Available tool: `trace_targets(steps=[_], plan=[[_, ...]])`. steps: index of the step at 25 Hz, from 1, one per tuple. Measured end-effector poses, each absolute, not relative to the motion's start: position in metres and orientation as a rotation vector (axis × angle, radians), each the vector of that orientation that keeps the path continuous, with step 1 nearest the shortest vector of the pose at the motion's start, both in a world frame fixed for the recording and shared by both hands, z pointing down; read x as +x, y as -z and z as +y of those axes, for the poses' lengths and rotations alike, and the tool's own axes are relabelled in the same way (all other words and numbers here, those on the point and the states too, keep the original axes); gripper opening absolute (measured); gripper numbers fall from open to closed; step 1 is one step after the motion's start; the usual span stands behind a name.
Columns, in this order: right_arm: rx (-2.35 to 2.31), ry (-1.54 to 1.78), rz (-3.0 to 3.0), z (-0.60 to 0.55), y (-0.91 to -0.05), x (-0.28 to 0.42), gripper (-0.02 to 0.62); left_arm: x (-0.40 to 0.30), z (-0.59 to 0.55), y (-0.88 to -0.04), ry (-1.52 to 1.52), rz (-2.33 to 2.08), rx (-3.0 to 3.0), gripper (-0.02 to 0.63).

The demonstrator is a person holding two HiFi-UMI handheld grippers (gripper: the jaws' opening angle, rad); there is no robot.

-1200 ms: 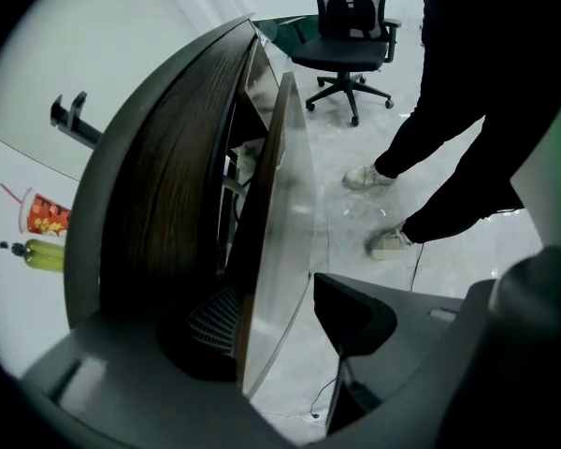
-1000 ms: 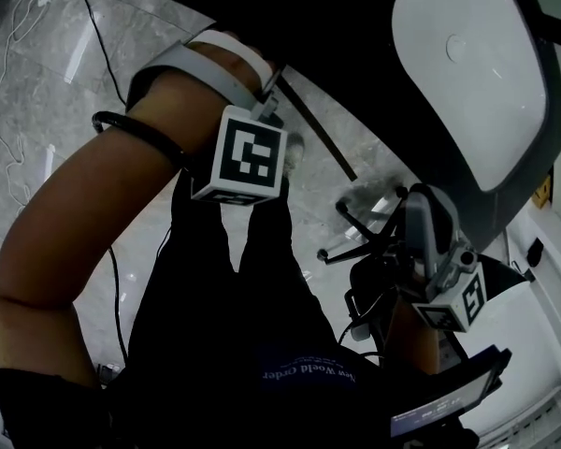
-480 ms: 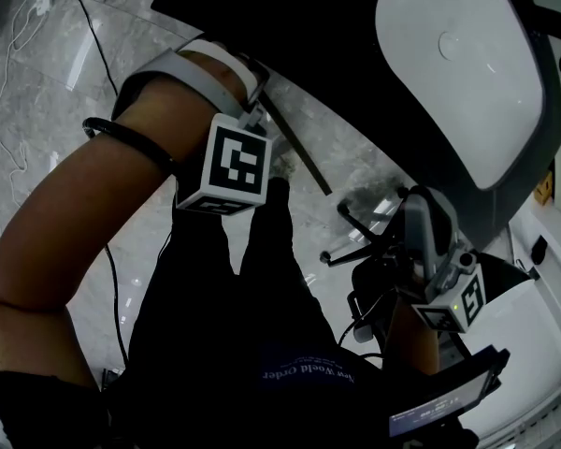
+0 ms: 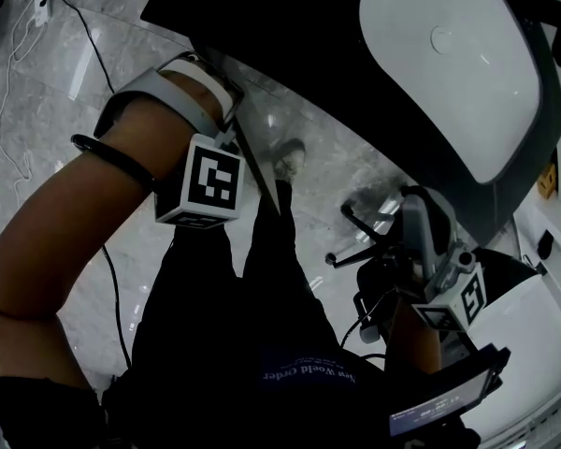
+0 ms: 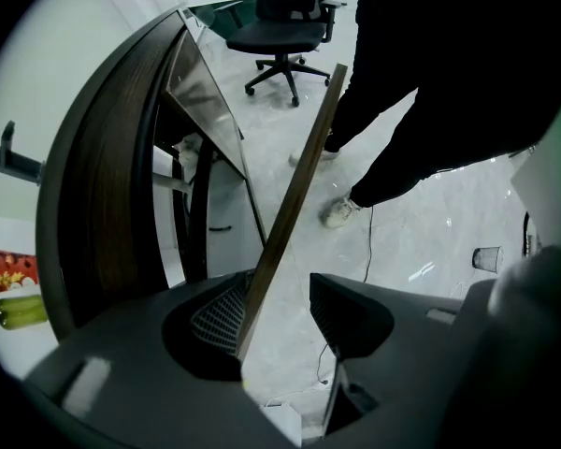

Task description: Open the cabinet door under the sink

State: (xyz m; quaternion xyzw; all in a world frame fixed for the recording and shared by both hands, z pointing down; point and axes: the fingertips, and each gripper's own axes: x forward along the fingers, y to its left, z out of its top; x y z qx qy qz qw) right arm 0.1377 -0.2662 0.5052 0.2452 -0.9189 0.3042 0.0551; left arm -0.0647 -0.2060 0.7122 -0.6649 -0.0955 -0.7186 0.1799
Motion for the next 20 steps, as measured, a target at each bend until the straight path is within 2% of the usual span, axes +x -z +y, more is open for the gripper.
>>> trace_targets(steps=[11, 15, 16, 20], plan=[[0.745, -0.922, -2.798, -0.265, -0.506, 0.139, 0.000, -0.077, -0.199, -0.721, 2.009, -0.314, -1.713, 0.189], [0.747, -0.928, -2.807, -0.265, -0.502, 0.139, 0.000, -0.062, -0.191, -0.750, 1.880, -0.418, -1.527, 0.149], [0.743, -0.927, -2.810, -0.264, -0.501, 0.138, 0.000, -0.060, -0.191, -0.754, 1.857, -0.434, -1.479, 0.093], [0.749, -0.926, -2.813, -0.264, -0.503, 0.141, 0.000, -0.064, -0.192, -0.758, 1.847, -0.453, -1.438, 0.084]])
